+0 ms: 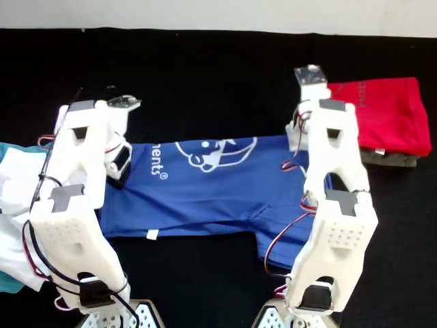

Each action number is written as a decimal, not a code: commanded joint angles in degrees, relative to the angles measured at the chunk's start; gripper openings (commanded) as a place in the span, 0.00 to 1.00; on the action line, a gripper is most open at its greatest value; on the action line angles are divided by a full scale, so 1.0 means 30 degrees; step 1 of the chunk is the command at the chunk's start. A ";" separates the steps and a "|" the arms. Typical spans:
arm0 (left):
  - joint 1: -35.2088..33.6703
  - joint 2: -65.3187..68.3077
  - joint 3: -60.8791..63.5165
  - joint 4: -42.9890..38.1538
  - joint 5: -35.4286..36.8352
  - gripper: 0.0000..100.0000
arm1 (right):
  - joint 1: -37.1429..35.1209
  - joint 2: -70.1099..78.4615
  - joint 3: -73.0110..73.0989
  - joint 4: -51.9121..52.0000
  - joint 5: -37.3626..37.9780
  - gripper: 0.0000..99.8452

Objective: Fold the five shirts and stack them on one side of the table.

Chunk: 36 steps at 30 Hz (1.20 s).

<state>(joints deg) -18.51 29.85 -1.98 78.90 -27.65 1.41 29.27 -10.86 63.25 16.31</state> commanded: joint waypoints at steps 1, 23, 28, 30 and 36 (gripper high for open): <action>-0.1187 -0.0161 -0.0396 -0.0088 -0.0381 0.01 | -0.0190 -0.2037 -0.1597 0.2476 -0.0147 0.05; -0.8601 -0.1714 0.1773 -0.2549 -0.3604 0.01 | -0.6696 -1.2938 -0.1714 1.0271 -0.0147 0.05; -1.2352 0.0073 -0.2535 -0.2608 -0.4044 0.01 | -0.7341 -1.4315 -0.1714 1.1502 -0.0147 0.05; -1.3260 0.0952 -0.4498 -0.2579 -0.4044 0.01 | -0.7341 -1.4813 -0.1714 1.1941 -0.0147 0.05; -1.3846 0.2212 -0.8864 0.0498 -0.3927 0.01 | -0.7341 -1.6923 -0.1363 1.2586 -0.0147 0.05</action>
<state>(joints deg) -59.12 36.97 -22.20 74.59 -38.81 -20.13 -17.05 -13.58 100.09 16.31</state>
